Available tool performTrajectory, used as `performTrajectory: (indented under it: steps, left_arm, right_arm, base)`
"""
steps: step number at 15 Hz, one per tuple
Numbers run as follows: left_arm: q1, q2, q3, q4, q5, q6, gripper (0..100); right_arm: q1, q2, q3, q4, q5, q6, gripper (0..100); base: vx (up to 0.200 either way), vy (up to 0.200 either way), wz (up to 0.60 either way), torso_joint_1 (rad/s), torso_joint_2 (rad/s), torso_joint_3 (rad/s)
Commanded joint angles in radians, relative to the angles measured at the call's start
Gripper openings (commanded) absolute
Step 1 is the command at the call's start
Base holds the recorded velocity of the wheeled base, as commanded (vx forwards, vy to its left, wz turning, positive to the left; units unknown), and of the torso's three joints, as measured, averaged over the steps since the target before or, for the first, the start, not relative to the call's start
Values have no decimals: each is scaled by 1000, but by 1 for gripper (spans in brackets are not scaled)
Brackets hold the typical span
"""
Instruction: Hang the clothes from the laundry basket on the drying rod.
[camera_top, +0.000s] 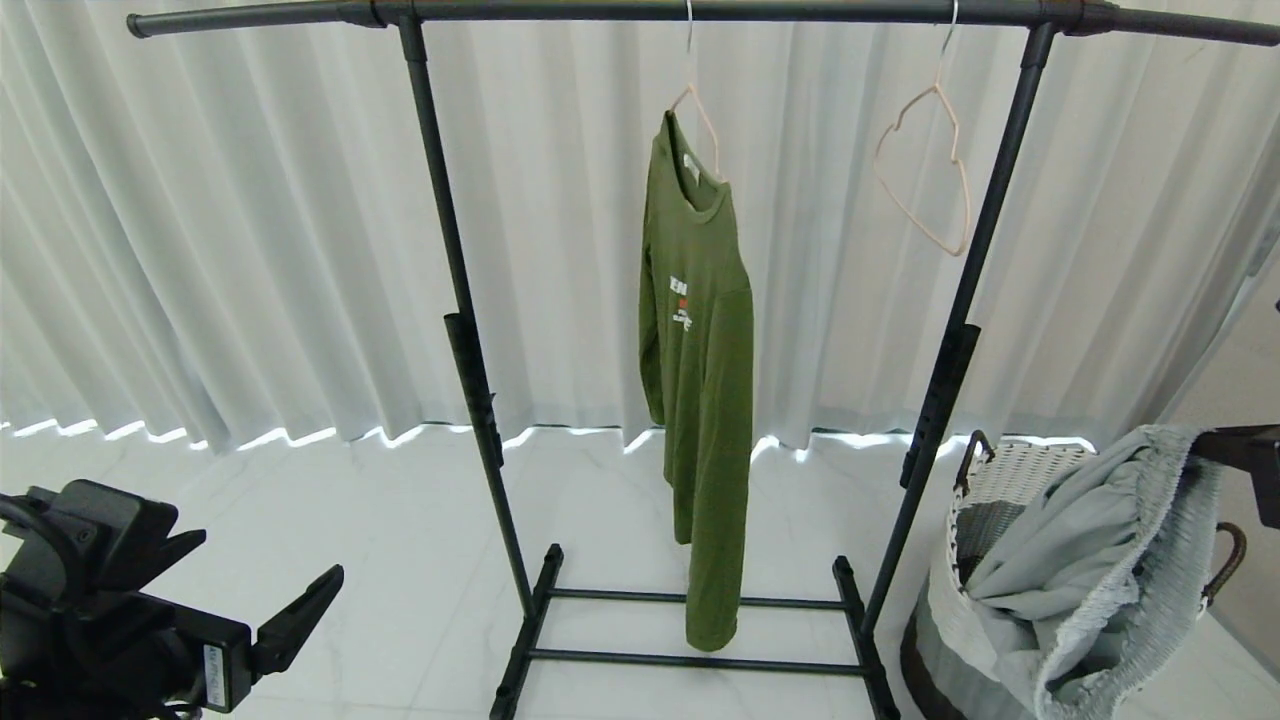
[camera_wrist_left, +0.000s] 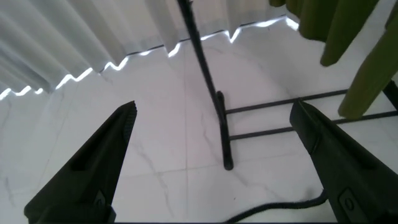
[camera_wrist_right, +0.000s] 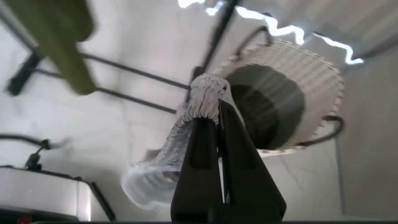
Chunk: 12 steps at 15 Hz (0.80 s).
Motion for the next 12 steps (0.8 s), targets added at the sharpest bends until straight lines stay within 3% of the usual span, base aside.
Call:
performTrajectory:
  steps: [1, 6, 7, 9, 11, 12]
  left_arm:
    - [0, 3, -3, 0, -1, 1, 100]
    - [-54, 6, -21, 0, -13, -1, 100]
    - [-107, 9, -21, 0, -54, -10, 100]
    - [-215, 0, -24, 0, -119, -96, 100]
    - [-348, 0, -38, 0, -142, -195, 100]
    - [-379, 6, -55, 0, -143, -208, 100]
  right_arm:
    - [20, 7, -10, -1, 0, -1, 0]
    - [63, 33, -24, -47, 34, 0, 0]
    - [83, 36, -21, -60, 61, 2, 0]
    - [119, 33, -23, -93, 123, 7, 0]
    - [132, 27, -7, -153, 224, 19, 0]
    - [132, 22, 2, -170, 261, 20, 0]
  base:
    - [0, 0, 0, 0, 0, 0]
    - [0, 0, 0, 0, 0, 0]
    - [0, 0, 0, 0, 0, 0]
    - [0, 0, 0, 0, 0, 0]
    - [0, 0, 0, 0, 0, 0]
    - [0, 0, 0, 0, 0, 0]
